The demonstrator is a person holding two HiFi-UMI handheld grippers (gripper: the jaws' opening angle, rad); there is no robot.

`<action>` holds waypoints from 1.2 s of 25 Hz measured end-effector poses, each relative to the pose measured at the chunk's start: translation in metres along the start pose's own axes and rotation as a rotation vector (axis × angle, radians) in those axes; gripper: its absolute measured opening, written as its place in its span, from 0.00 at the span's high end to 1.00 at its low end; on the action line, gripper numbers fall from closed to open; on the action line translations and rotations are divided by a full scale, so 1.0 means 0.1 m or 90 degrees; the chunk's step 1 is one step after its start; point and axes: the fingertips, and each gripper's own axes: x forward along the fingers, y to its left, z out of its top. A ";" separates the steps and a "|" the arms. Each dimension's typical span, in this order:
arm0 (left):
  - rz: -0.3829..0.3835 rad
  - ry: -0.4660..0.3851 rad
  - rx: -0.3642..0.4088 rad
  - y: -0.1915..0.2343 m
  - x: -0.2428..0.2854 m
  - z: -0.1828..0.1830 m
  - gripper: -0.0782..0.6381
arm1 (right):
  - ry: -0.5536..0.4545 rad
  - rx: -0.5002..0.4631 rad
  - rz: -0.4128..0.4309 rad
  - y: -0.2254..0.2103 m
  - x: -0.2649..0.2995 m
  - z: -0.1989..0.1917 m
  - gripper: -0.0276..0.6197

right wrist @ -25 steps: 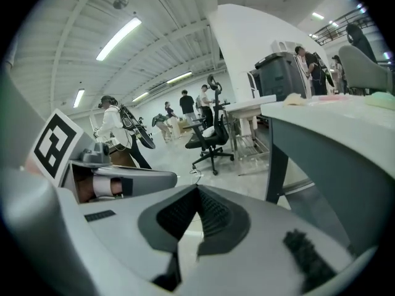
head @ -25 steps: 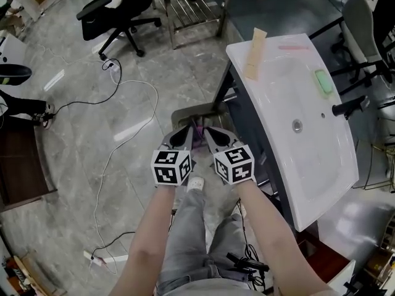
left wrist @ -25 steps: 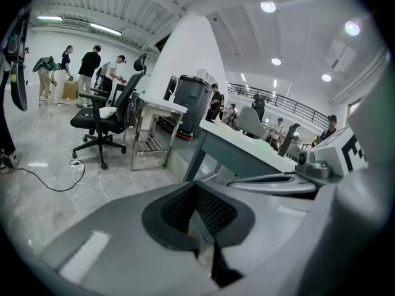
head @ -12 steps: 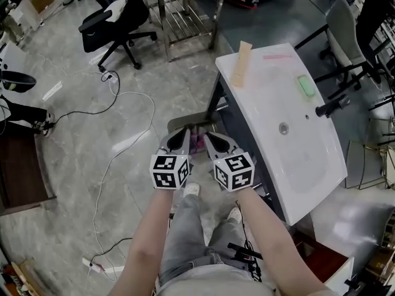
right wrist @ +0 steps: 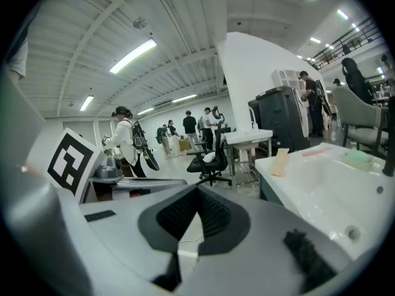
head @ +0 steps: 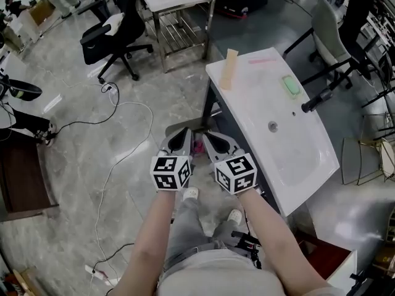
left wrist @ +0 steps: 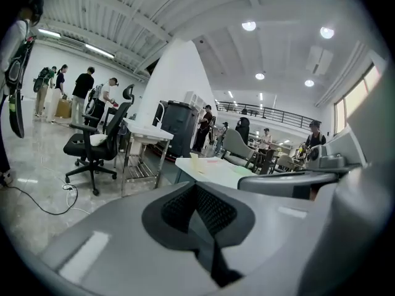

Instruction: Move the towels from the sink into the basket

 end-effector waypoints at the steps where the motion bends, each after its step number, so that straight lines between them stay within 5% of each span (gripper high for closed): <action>1: -0.002 -0.003 0.002 -0.03 -0.03 0.03 0.89 | -0.005 -0.002 -0.001 0.02 -0.04 0.03 0.93; 17: -0.055 -0.054 0.046 -0.67 -0.38 0.50 0.89 | -0.109 -0.015 -0.029 0.26 -0.89 0.63 0.93; 30: -0.086 -0.108 0.055 -1.33 -0.59 0.75 0.89 | -0.161 0.008 -0.079 0.14 -1.70 0.75 0.93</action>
